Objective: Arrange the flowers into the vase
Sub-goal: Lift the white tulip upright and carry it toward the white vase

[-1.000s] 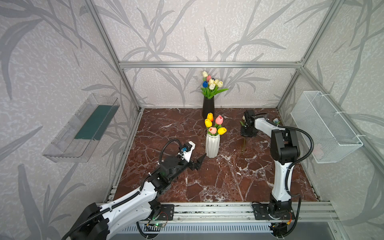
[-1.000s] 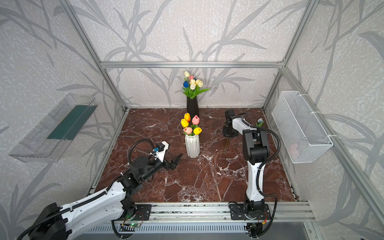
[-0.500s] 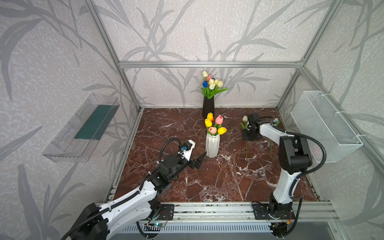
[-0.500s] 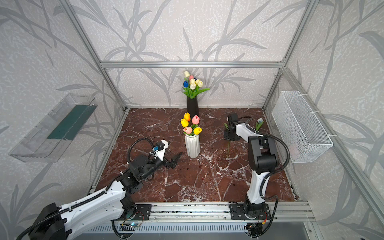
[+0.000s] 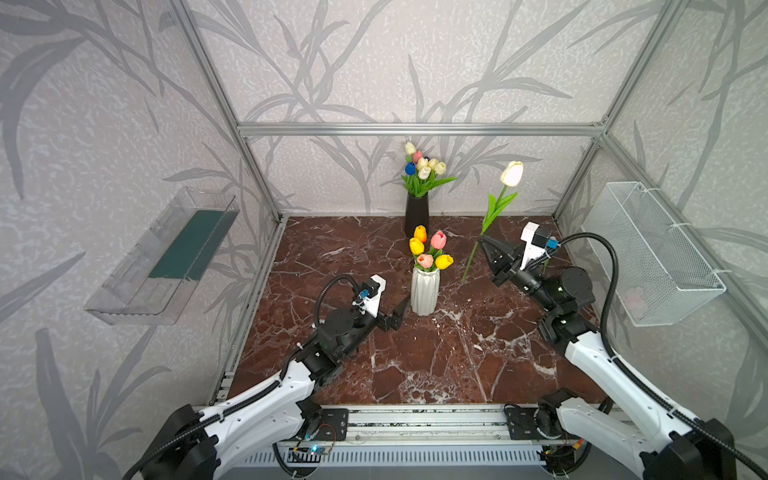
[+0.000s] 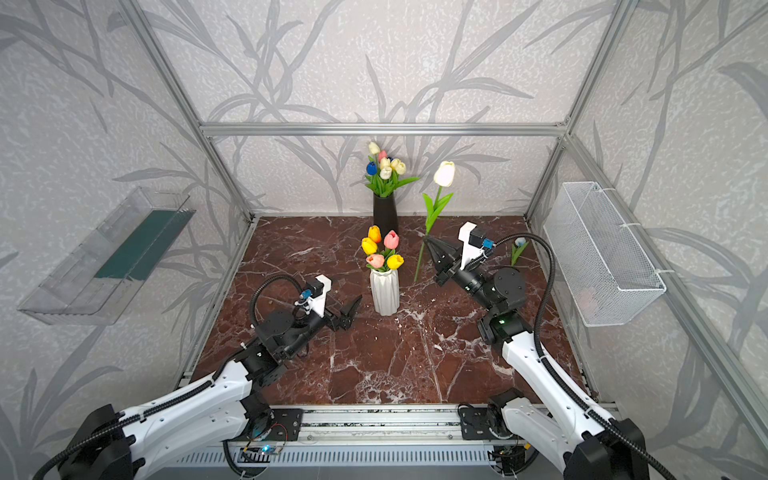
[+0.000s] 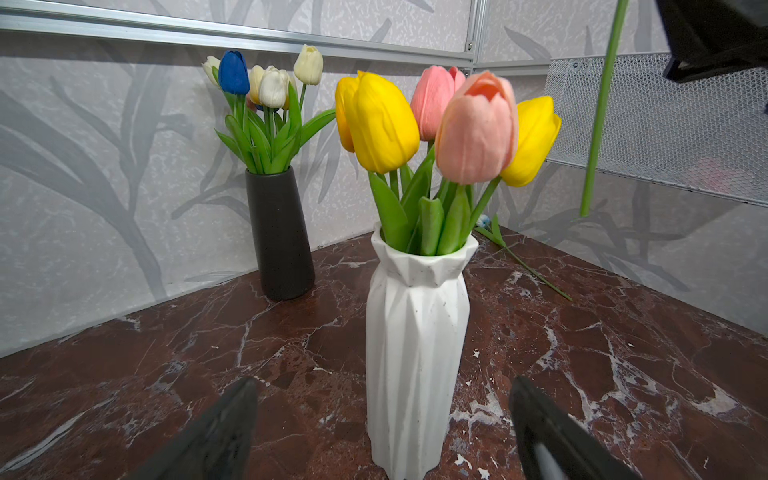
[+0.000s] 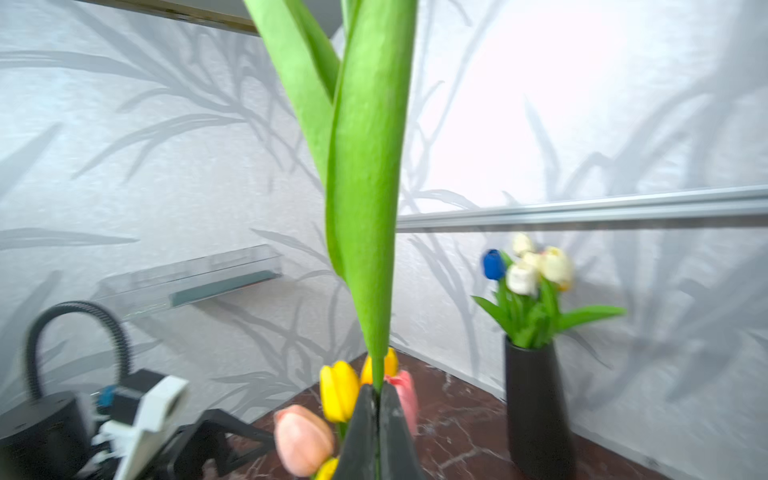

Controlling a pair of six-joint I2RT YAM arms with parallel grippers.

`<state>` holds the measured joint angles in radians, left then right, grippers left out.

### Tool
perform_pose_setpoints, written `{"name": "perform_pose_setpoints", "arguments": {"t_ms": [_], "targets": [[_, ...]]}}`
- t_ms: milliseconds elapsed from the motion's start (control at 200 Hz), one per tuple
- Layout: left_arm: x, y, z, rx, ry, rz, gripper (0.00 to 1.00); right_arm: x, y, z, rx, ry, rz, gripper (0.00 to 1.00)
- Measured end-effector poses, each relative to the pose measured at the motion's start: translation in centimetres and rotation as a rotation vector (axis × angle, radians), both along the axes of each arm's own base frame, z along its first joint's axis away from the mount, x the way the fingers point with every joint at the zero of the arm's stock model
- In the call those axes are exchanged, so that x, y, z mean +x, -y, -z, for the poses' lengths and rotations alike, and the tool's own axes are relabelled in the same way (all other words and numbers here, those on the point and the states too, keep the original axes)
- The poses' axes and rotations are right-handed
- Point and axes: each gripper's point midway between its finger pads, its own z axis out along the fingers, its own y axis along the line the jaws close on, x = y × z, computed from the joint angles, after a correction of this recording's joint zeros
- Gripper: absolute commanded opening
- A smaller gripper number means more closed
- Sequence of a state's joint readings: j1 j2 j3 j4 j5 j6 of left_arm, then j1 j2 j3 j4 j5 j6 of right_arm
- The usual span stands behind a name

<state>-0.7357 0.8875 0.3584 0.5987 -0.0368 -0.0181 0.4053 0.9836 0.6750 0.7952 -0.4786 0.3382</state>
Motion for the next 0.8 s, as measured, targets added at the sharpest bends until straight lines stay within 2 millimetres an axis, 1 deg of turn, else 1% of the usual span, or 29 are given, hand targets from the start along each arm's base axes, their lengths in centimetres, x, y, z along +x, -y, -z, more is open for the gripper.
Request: {"name": "perform_pose_setpoints", "arguments": {"t_ms": [65, 140, 235, 315, 445, 510, 595, 725, 800], "targets": [[0.0, 0.0, 0.0, 0.0, 0.0, 0.0, 0.95, -1.5, -1.7, -0.3, 0.008, 0.055, -0.059, 0.0], [0.0, 0.0, 0.0, 0.0, 0.0, 0.0, 0.94, -2.2, -3.3, -0.3, 0.009, 0.097, -0.097, 0.0], [0.0, 0.0, 0.0, 0.0, 0.0, 0.0, 0.94, -2.0, -4.9, 0.5, -0.007, 0.124, -0.1, 0.0], [0.0, 0.0, 0.0, 0.0, 0.0, 0.0, 0.95, -1.0, -5.6, 1.3, -0.024, 0.131, -0.078, 0.0], [0.0, 0.0, 0.0, 0.001, 0.0, -0.002, 0.94, 0.8, -6.1, 2.6, -0.044, 0.132, -0.028, 0.0], [0.0, -0.1, -0.1, 0.0, 0.002, -0.005, 0.95, 1.3, -6.2, 2.9, -0.049, 0.132, -0.008, 0.0], [0.0, -0.2, -0.2, -0.003, 0.005, -0.01, 0.95, 1.7, -6.0, 2.4, -0.045, 0.149, 0.016, 0.0], [0.0, -0.3, -0.2, -0.001, 0.005, -0.015, 0.95, 1.7, -5.8, 1.0, -0.03, 0.185, 0.034, 0.0], [0.1, -0.3, -0.2, 0.001, 0.005, -0.015, 0.95, 1.7, -5.7, 0.5, -0.025, 0.195, 0.04, 0.0]]}}
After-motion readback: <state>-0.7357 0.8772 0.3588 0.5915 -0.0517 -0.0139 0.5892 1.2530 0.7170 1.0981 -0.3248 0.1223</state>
